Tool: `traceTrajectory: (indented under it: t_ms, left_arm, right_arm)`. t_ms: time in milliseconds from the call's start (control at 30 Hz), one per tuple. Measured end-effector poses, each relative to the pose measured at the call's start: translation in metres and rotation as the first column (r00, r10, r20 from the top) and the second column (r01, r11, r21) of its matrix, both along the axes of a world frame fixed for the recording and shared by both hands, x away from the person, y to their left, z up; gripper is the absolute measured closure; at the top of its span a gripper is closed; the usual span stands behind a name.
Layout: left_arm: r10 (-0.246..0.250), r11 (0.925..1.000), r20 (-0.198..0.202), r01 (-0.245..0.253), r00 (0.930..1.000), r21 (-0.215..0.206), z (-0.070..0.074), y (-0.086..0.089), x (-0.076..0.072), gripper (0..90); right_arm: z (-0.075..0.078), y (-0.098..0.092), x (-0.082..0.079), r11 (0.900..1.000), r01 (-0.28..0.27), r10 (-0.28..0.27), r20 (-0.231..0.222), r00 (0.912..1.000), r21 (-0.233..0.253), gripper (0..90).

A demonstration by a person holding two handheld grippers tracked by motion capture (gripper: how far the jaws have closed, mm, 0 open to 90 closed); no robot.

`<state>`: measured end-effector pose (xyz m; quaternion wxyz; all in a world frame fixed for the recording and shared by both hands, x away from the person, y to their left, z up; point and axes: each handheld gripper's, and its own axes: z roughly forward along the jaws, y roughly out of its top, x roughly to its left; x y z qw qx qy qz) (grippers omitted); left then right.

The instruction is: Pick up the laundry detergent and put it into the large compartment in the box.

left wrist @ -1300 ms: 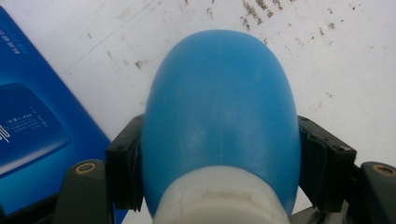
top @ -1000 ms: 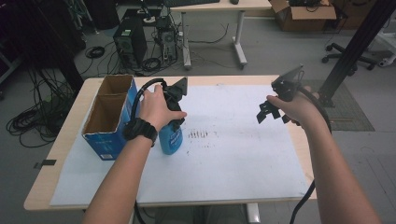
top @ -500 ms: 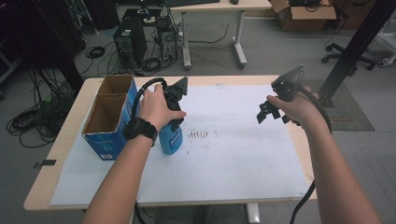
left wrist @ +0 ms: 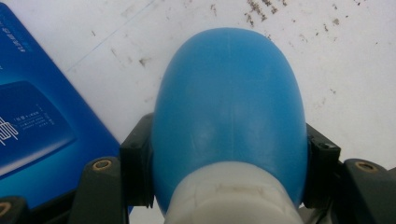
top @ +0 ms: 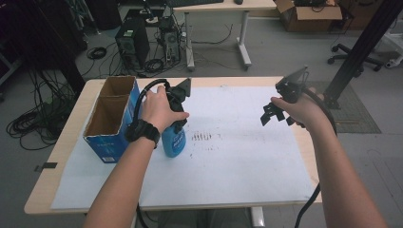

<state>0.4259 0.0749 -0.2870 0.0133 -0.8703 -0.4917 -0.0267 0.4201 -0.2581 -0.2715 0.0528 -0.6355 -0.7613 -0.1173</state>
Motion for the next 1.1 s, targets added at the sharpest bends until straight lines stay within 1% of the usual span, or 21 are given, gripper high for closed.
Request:
traceTrajectory:
  t_ms: [167, 367, 467, 533, 567, 767, 933, 1100]
  left_arm:
    - [0.002, 1.0, -0.014, -0.002, 0.9999, 0.004, 0.001, 0.001, 0.0, 37.3]
    - [0.005, 1.0, -0.014, -0.005, 0.9999, -0.006, 0.003, 0.001, -0.001, 37.3]
    - [0.0, 1.0, -0.016, 0.0, 0.9999, 0.002, 0.007, 0.001, -0.001, 37.3]
    - [-0.003, 1.0, -0.012, 0.003, 0.9999, 0.005, 0.012, 0.0, -0.001, 37.3]
    - [-0.003, 1.0, -0.012, 0.003, 0.9999, 0.005, 0.012, 0.0, -0.001, 37.3]
    - [-0.006, 1.0, 0.002, 0.006, 1.0, 0.002, 0.037, 0.002, -0.003, 37.4]
    - [-0.005, 1.0, 0.014, 0.004, 0.9999, 0.003, 0.057, 0.002, -0.005, 37.4]
    - [-0.006, 1.0, 0.012, 0.006, 0.9999, 0.004, 0.074, 0.002, -0.005, 37.4]
  right_arm:
    - [0.002, 0.0, 0.0, 1.0, -0.001, 0.001, 0.004, 1.0, 0.0, 4.3]
    - [0.004, 0.0, -0.002, 1.0, -0.001, 0.001, 0.005, 1.0, 0.0, 4.3]
    - [0.004, 0.0, -0.002, 1.0, 0.003, -0.003, 0.004, 1.0, 0.0, 4.3]
    - [0.005, 0.0, -0.002, 1.0, 0.001, -0.001, 0.006, 1.0, 0.001, 4.3]
    - [0.005, 0.0, -0.002, 1.0, 0.001, -0.001, 0.006, 1.0, 0.001, 4.3]
    - [0.007, 0.0, -0.002, 1.0, -0.001, 0.001, 0.008, 1.0, 0.008, 4.3]
    - [0.013, 0.0, -0.003, 1.0, -0.002, 0.001, 0.016, 0.9999, 0.011, 4.3]
    - [0.015, 0.001, -0.003, 1.0, -0.005, 0.004, 0.016, 0.9999, 0.014, 4.3]
